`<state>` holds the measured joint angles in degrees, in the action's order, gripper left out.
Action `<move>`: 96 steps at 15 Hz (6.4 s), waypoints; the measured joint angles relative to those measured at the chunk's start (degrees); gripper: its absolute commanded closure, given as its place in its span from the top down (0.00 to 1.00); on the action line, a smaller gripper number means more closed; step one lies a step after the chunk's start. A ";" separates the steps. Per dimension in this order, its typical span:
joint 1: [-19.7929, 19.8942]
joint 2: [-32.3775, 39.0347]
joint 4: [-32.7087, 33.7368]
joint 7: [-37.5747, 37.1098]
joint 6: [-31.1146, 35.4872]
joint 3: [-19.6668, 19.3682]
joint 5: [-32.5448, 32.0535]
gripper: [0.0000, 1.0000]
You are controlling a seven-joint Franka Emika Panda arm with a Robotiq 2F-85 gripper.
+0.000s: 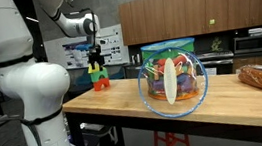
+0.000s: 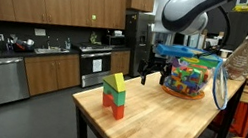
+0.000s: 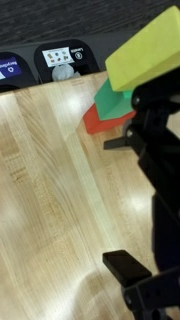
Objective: Put the blocks on the table in the clear bag.
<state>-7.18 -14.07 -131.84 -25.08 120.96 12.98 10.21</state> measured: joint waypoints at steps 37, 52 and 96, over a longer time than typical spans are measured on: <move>-7.21 17.18 17.20 15.34 10.12 3.33 -14.05 0.19; -2.88 7.16 16.95 15.74 1.45 -2.25 -14.87 0.19; 17.33 7.60 18.59 -2.27 0.13 -19.44 -24.11 0.19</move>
<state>10.15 -6.46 -113.26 -27.35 121.09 -6.46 -13.90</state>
